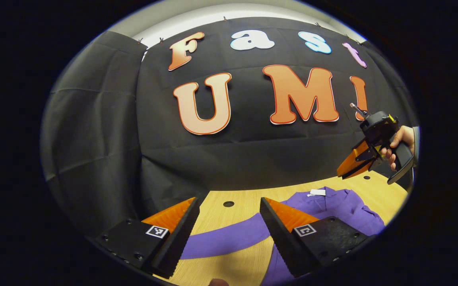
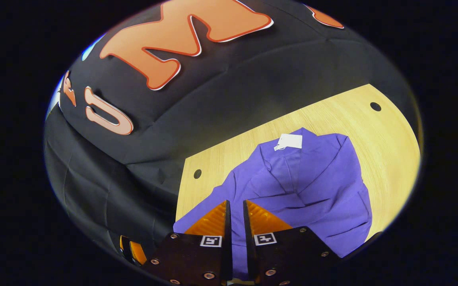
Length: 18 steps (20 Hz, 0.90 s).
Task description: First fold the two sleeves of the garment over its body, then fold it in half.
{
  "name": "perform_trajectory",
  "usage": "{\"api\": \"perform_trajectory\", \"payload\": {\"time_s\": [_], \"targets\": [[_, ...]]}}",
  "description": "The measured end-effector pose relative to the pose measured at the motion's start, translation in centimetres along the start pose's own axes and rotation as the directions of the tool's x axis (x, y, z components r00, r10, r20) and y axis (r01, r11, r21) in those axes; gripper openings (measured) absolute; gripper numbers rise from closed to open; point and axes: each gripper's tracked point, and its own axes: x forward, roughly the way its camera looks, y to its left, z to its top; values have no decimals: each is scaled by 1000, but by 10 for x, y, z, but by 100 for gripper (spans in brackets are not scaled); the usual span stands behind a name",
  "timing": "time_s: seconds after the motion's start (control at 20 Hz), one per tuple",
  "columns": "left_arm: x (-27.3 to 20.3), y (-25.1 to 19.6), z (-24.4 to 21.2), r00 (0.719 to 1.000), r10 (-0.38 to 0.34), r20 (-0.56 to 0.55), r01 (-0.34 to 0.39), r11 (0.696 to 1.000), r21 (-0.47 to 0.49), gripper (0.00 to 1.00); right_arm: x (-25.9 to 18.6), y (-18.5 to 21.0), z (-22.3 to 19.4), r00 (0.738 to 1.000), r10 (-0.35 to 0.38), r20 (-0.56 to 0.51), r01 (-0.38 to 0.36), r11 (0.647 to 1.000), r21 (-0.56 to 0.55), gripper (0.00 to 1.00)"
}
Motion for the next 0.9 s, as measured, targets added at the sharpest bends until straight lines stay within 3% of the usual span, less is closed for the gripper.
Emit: {"api": "perform_trajectory", "payload": {"time_s": [0.1, 0.3, 0.4, 0.45, 0.65, 0.9], "targets": [[0, 2, -1, 1000, 13, -6, -13, 1000, -6, 98, -10, 0, 6, 999, 5, 36, -4, 999, -36, 20], [4, -8, 3, 1000, 5, -7, -5, 1000, -1, 98, -55, -24, 32, 986, -50, 158, 71, 989, -130, 51], [4, -18, 11, 1000, -14, 5, 14, 1000, 11, 98, -84, -40, 44, 972, -84, 219, 123, 977, -172, 50], [4, -24, 15, 1000, -25, 14, 25, 1000, 19, 98, -98, -47, 50, 964, -97, 248, 146, 971, -189, 66], [7, -49, 28, 998, -55, 34, 54, 998, 29, 98, -161, -75, 75, 903, -153, 402, 260, 939, -227, 85], [10, -71, 47, 997, -63, 48, 60, 997, 47, 98, -235, -106, 101, 824, -191, 534, 349, 913, -212, 94]]}}
